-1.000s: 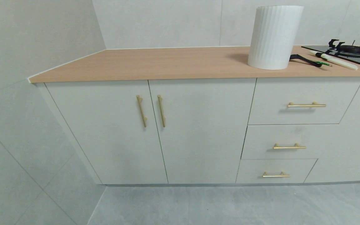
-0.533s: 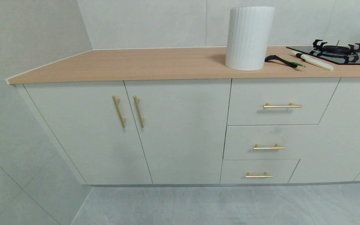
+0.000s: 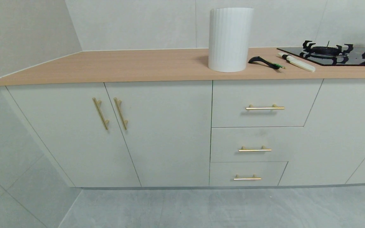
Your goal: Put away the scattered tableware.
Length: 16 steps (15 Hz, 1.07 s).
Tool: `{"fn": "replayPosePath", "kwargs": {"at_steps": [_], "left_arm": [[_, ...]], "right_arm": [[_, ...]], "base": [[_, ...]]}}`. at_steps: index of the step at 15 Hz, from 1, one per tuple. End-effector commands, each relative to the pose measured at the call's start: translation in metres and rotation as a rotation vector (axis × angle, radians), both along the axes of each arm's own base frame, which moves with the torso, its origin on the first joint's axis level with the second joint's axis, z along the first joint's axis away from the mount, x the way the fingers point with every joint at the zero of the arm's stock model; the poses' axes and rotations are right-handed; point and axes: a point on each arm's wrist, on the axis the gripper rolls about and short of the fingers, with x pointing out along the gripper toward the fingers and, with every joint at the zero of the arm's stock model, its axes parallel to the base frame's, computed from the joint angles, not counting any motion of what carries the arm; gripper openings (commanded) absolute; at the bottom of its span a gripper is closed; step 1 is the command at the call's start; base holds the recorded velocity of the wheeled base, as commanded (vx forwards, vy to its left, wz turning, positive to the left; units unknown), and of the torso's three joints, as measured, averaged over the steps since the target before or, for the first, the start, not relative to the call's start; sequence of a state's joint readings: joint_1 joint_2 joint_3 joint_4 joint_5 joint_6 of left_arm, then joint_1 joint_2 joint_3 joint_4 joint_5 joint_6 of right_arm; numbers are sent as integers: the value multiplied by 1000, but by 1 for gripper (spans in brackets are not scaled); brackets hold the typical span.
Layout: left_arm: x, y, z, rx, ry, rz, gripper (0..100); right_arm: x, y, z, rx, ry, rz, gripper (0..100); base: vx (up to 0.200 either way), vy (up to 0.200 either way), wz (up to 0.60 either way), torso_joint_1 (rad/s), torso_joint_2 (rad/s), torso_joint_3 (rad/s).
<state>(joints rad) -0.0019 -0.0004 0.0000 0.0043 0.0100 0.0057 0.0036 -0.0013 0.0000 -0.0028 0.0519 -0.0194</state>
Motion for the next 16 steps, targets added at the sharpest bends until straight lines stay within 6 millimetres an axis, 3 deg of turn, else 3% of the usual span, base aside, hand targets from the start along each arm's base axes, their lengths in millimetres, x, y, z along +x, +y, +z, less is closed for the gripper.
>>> {"fn": "replayPosePath", "kwargs": {"at_steps": [1,5,14,16], "left_arm": [[0,0,0,0,1,1,100],[0,0,0,-1,1,1,100],[0,0,0,0,1,3,100],[0,0,0,0,1,1,100]], "right_arm": [[0,0,0,-1,1,1,100],[0,0,0,-1,1,1,100],[0,0,0,-1,1,0,100],[0,0,0,-1,1,-3,100]], "base": [[0,0,0,0,0,0],[0,0,0,0,0,0],[200,0,0,2,3,1],[0,0,0,0,0,0]]}}
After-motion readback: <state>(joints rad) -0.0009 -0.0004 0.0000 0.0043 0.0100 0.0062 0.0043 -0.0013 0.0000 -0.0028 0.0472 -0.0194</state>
